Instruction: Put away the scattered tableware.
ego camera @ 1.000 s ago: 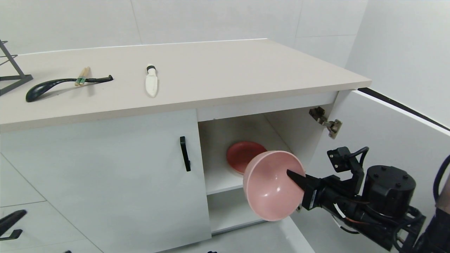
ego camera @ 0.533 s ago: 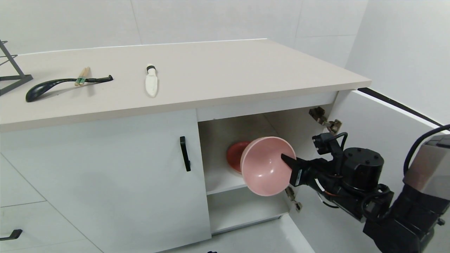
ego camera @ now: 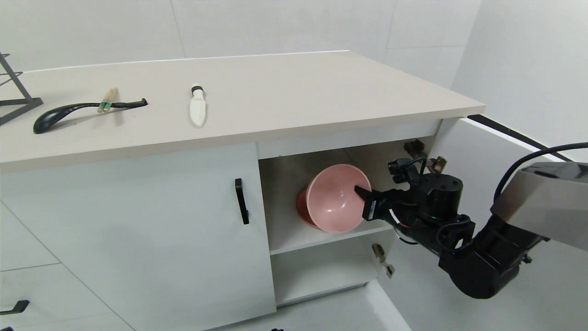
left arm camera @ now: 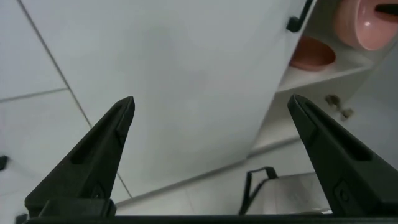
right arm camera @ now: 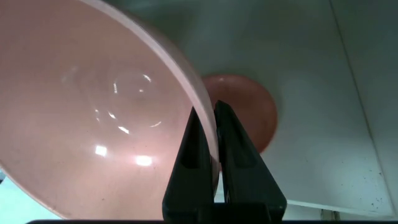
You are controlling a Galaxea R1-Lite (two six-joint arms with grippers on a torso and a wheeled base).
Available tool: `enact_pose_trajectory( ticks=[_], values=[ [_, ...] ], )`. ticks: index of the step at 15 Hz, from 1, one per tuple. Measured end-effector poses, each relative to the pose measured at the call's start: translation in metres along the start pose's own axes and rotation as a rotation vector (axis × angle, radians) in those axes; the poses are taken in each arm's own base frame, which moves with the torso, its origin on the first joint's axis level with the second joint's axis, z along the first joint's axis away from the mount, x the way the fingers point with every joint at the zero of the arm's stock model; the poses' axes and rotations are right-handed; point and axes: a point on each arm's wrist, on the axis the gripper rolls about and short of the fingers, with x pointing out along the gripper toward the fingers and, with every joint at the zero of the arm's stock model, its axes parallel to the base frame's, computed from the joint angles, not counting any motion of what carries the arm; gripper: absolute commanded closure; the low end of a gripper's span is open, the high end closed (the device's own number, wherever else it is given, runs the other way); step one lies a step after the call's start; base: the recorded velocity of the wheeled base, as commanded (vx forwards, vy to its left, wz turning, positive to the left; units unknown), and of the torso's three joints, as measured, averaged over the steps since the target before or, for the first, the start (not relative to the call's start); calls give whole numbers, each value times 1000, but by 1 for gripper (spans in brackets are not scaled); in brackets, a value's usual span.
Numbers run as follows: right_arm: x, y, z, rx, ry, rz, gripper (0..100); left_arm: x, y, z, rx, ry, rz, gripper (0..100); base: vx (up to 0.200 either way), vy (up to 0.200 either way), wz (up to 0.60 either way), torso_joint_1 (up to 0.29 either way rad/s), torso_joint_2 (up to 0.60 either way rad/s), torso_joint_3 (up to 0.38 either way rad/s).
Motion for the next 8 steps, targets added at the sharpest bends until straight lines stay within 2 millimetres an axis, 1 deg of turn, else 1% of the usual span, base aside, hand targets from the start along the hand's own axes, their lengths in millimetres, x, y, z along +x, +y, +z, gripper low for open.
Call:
enact_pose_trajectory(
  ticks=[1, 3, 4, 8],
  values=[
    [2, -2, -2, 2, 8, -7, 100, -1, 0, -4, -8, 8, -7, 0, 0, 0, 0, 0, 0, 0],
    [8, -8, -3, 7, 49, -28, 100, -3, 0, -9, 65, 7, 67, 0, 0, 0, 0, 0, 0, 0],
    [11, -9, -1, 7, 48, -34, 100, -5, 0, -13, 74, 32, 95, 0, 0, 0, 0, 0, 0, 0],
    [24, -11, 2, 8, 74, -43, 100, -7, 0, -13, 33, -5, 111, 0, 0, 0, 0, 0, 0, 0]
  ],
)
